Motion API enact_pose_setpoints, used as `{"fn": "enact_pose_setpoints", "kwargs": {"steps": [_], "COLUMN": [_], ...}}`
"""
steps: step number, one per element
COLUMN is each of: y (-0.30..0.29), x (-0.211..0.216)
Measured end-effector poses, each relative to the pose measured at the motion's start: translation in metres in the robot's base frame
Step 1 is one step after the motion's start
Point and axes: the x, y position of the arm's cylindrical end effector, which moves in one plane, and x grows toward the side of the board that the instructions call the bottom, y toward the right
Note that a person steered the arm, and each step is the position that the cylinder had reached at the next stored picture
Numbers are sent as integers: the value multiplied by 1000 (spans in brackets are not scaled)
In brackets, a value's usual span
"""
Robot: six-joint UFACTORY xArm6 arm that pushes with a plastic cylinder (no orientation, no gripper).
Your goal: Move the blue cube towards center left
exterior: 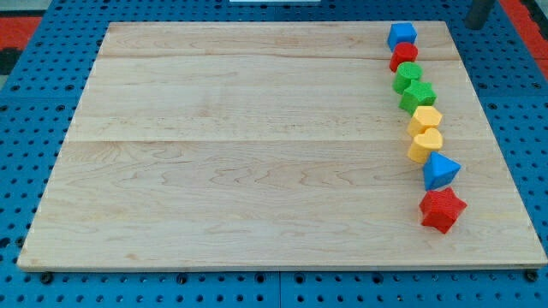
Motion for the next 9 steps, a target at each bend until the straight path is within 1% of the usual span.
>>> {"fn": "enact_pose_setpoints", "kwargs": {"steps": [4,5,7,8,9], "y": [3,4,-2,-68,-146], "x": [-5,-1,19,19,15]}}
